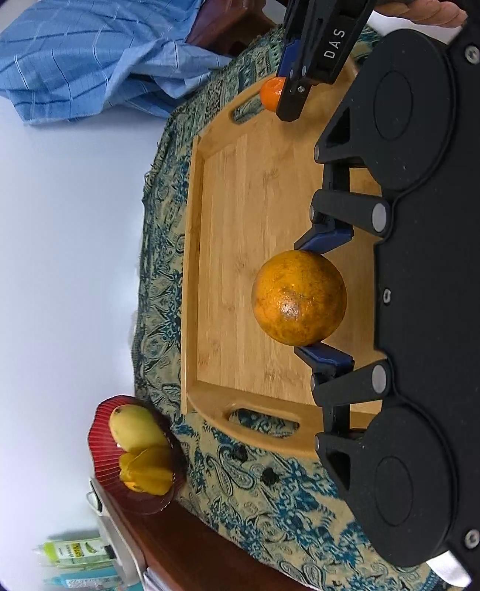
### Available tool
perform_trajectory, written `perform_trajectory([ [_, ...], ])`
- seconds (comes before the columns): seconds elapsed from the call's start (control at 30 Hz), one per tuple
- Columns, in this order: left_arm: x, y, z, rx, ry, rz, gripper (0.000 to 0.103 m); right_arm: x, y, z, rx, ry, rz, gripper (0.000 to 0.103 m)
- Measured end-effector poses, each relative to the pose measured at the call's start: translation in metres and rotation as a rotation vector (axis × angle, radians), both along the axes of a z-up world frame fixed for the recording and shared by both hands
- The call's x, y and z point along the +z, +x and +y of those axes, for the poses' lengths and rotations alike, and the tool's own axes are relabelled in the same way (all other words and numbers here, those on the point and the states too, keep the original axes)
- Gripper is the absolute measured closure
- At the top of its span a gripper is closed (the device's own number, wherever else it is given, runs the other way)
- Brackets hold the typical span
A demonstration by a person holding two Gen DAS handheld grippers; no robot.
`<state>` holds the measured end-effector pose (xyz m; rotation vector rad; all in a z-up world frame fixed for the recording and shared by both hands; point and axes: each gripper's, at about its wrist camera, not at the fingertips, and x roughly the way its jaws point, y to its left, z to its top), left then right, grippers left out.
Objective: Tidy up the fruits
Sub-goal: 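Carry the large orange and mandarin onto the bamboo tray with both tools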
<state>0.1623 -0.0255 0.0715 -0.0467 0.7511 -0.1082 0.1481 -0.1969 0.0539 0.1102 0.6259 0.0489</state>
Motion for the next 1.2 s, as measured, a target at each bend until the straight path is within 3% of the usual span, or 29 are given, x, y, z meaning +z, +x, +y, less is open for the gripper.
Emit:
perform_trajectory([
  [0.5,-0.008,0.056,-0.005,0.014,0.022,0.082,0.053,-0.011,0.06,-0.011,0.004,0.02,0.109,0.064],
  [1.2,-0.018,0.07,-0.013,0.006,0.043,0.114,0.053,-0.022,0.072,-0.003,0.058,-0.018,0.159,0.063],
])
